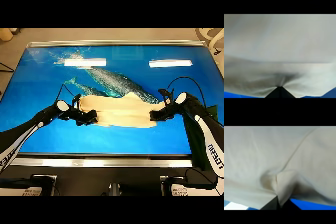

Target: Fold the shirts.

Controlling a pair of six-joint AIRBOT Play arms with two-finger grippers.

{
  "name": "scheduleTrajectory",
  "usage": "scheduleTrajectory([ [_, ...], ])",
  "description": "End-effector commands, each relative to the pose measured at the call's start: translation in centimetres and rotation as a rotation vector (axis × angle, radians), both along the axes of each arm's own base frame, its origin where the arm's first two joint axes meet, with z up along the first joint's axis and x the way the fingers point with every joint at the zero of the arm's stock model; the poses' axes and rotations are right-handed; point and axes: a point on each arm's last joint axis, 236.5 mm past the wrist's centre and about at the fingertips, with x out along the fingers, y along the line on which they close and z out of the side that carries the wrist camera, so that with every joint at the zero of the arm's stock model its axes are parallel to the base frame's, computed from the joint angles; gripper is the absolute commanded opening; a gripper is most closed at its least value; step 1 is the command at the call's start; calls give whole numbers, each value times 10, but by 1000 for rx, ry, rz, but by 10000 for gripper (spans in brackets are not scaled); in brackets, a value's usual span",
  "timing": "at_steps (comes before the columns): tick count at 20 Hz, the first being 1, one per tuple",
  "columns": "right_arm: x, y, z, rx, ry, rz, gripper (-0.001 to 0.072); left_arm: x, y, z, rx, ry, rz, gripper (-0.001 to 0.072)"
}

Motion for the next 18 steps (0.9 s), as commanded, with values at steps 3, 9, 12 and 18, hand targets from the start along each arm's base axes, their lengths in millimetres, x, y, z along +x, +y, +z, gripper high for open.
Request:
scheduleTrajectory([
  [3, 1, -1, -1, -7, -4, 6, 19, 1, 0, 10, 1, -73, -80, 28],
  [9, -5, -12, -5, -59, 3, 58, 17, 11, 25, 41, -9, -149, -125, 680],
  [12, -8, -15, -6, -74, 13, 73, 17, 14, 72, 43, 51, -104, -136, 686],
  [18, -8, -15, -6, -74, 13, 78, 17, 33, 133, 38, 125, -106, -38, 687],
])
